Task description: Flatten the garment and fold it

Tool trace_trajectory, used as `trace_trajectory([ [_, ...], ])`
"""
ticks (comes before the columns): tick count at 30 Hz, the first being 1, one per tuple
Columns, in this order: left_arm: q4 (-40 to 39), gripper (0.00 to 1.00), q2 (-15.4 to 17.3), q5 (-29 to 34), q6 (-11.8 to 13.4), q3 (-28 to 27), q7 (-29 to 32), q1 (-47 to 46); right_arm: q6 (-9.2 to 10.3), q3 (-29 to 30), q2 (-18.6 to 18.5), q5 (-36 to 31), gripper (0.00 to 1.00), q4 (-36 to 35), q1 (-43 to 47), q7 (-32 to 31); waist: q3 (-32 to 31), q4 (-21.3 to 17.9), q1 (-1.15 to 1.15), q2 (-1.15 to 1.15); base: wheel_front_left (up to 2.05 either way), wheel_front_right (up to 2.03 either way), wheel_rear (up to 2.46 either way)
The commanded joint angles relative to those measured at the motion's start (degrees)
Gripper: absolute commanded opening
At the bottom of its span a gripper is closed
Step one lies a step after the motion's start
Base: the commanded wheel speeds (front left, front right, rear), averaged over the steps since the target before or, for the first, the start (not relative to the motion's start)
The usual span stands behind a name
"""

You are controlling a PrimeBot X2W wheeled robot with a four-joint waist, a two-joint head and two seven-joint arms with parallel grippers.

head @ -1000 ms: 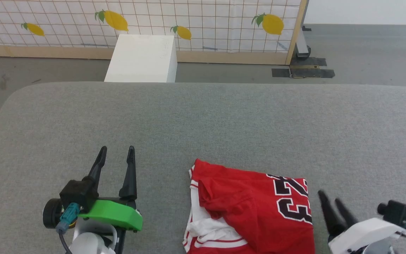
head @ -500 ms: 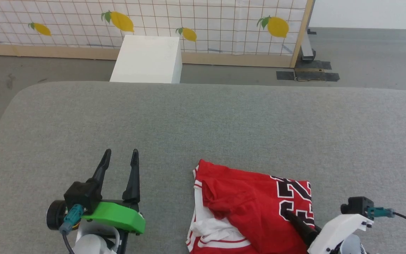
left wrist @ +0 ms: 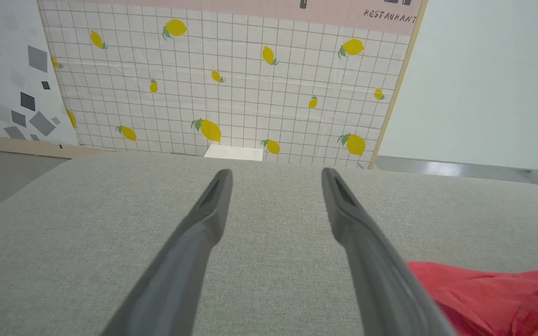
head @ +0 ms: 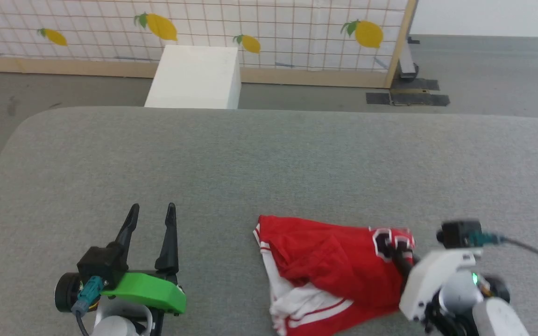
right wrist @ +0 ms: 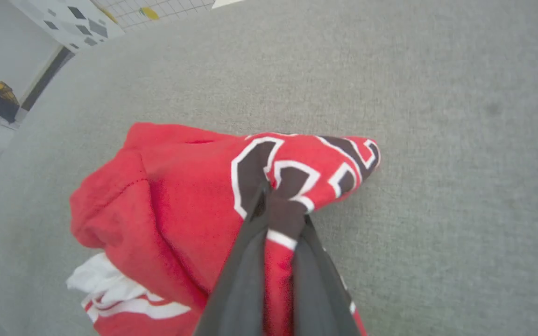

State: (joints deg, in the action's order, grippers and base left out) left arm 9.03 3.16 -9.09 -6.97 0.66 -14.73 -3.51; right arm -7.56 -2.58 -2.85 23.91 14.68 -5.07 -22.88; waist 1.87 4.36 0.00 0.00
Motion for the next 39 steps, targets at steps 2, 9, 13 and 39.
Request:
trace_trajectory([
  [2, -0.5, 1.0, -0.3, -0.3, 0.2, -0.1, -0.3, 0.2, 0.08, -0.9, 0.0, -7.9, 0.0, -5.2, -2.9, -2.2, 0.8, -2.0, 0.0, 0.0, 0.0, 0.0, 0.0],
  [9, -1.5, 1.0, -0.3, -0.4, 0.7, -0.5, -0.3, -0.6, 0.08, -10.6, -4.2, -26.9, 0.0, -13.5, -9.3, -9.9, 2.6, -7.7, 0.0, 0.0, 0.0, 0.0, 0.0],
  [13, -2.1, 1.0, -0.3, -0.2, 0.8, -0.9, -0.3, -1.5, 0.08, -13.5, -9.2, -27.4, 0.0, -12.4, -13.0, -11.8, 4.0, -11.7, 0.0, 0.0, 0.0, 0.0, 0.0],
  [39, -5.3, 1.0, 3.2, 2.6, 0.1, 1.8, -0.3, -13.6, 0.08, 5.2, -28.9, -34.6, 0.0, 19.4, -36.1, 6.7, 23.8, -15.2, 0.0, 0.0, 0.0, 0.0, 0.0],
])
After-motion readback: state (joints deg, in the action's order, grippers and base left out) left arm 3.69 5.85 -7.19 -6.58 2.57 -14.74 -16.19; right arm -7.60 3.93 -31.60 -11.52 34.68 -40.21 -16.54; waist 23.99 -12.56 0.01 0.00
